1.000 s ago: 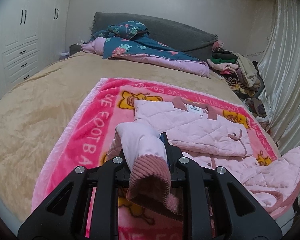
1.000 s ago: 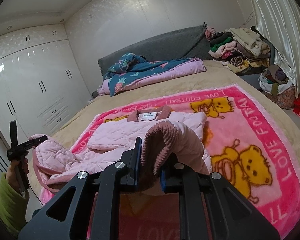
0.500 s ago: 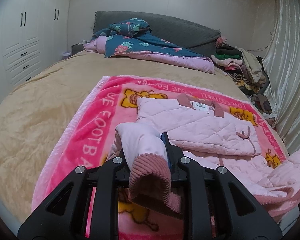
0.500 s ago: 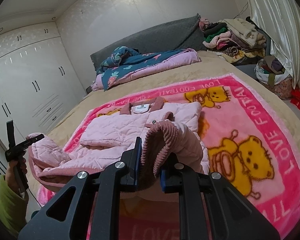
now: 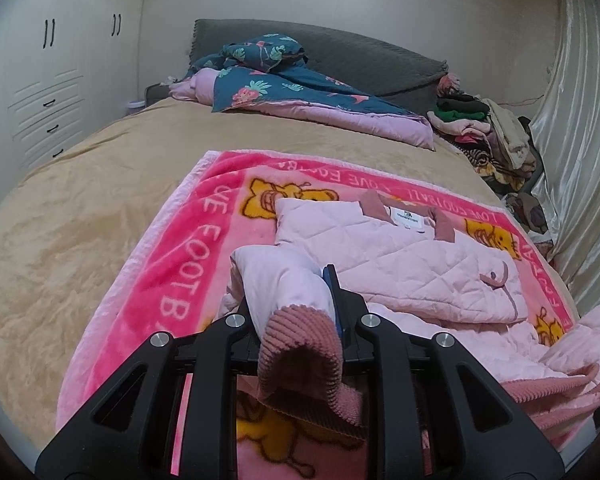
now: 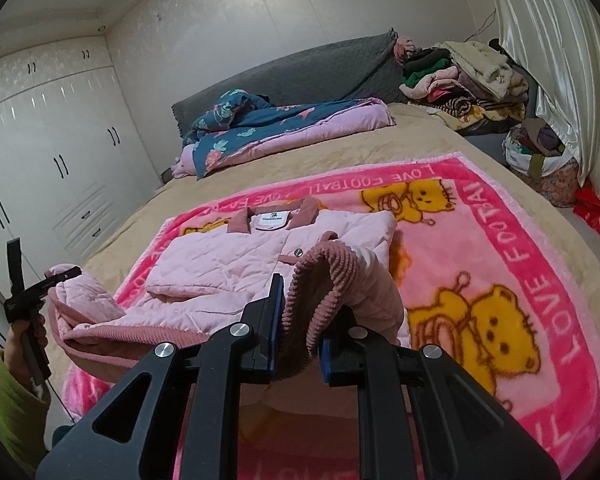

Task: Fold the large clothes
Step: 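Lift the held hem with both tools and fold it toward the collar, then lay the held hem over the folded upper body with both tools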

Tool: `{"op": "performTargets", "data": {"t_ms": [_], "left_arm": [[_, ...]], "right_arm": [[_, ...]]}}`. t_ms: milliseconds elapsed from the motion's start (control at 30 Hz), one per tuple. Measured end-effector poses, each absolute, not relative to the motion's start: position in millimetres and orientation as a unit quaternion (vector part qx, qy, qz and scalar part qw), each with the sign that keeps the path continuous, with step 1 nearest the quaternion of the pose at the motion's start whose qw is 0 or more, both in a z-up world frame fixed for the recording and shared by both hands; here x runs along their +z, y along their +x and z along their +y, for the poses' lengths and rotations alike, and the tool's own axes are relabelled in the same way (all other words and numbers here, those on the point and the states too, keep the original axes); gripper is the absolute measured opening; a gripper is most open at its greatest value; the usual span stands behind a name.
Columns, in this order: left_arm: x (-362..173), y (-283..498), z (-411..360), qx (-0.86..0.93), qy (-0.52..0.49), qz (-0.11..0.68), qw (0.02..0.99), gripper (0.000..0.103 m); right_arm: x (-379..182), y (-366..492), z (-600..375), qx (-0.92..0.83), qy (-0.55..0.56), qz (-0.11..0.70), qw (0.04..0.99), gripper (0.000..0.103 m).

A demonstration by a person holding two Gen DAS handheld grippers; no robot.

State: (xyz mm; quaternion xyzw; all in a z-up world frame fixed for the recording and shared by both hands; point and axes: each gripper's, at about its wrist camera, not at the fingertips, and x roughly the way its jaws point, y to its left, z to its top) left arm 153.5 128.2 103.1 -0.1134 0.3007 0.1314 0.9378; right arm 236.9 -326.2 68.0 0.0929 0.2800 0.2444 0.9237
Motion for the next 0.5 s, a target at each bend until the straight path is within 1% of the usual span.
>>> {"op": "performTargets", "data": {"t_ms": [200, 500], "left_arm": [[112.4, 169.5, 130.0, 0.133, -0.112, 0.299, 0.938, 0.015], [136.3, 185.4, 137.2, 0.144, -0.118, 0.279, 0.942, 0.015]], "right_arm": [[82.4, 253.2, -316.1, 0.239, 0.083, 0.278, 0.927, 0.014], [116.1, 273.7, -306.0, 0.239, 0.07, 0.242, 0.938, 0.014]]}}
